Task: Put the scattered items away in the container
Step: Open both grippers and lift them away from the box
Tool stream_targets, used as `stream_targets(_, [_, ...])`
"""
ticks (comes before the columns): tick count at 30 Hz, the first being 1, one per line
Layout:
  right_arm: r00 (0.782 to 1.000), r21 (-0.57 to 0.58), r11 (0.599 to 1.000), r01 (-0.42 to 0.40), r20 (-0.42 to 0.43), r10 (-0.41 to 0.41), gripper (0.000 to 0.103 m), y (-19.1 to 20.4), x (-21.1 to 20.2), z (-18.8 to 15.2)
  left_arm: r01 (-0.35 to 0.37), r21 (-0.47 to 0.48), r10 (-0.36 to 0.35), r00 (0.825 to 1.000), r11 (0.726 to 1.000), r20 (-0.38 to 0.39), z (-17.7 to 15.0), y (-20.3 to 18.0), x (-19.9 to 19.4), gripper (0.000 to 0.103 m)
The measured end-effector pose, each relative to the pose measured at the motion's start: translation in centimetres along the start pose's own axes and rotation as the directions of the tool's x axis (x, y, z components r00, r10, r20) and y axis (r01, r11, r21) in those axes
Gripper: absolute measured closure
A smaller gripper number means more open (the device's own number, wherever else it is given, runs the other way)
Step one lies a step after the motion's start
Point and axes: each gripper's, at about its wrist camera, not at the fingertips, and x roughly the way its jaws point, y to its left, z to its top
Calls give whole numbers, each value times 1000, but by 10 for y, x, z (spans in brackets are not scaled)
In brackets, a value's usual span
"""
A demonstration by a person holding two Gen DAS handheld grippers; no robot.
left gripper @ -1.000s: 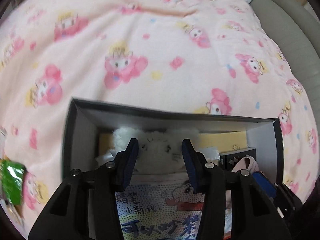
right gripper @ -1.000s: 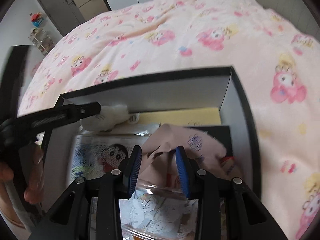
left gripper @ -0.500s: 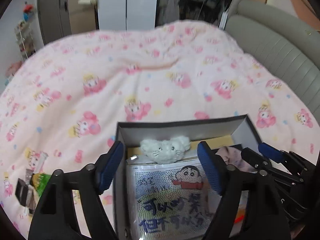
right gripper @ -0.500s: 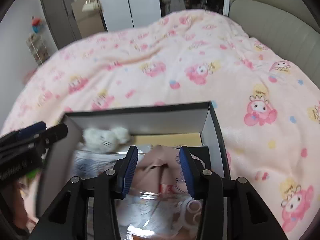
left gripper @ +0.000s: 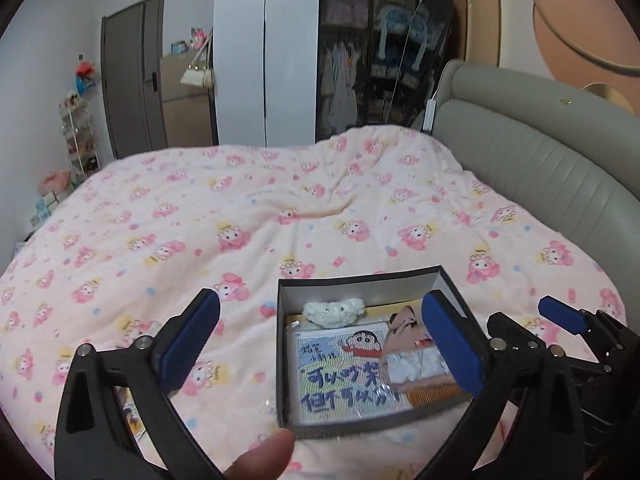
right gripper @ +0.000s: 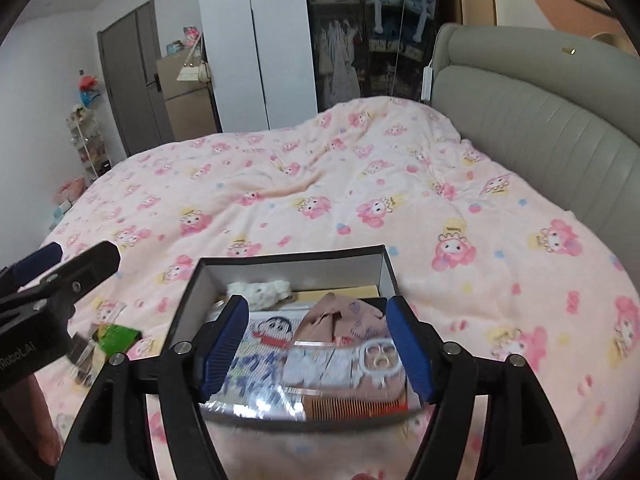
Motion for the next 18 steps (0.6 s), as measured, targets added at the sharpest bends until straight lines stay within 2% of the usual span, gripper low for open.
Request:
stream_targets(3, [1000, 1, 1000, 1, 30, -1, 32, 4, -34, -12, -6, 9, 6, 1000, 1000, -2, -12, -2, -27, 1])
stream_targets(8, [996, -21, 998, 55, 78, -53, 32, 14, -80, -44, 24, 7, -24, 1000, 1000, -21, -42, -7, -58, 1])
stream_targets(12, [998, 7, 1000, 21, 67, -21, 31, 13, -93, -65, 42, 4, -42, 999, 999, -32, -57, -11, -75, 1])
stream_targets(18, [994, 11, 998, 54, 95, -55, 31, 11, -107, -67, 20, 12, -19, 1000, 1000, -8, -62, -8, -99, 1])
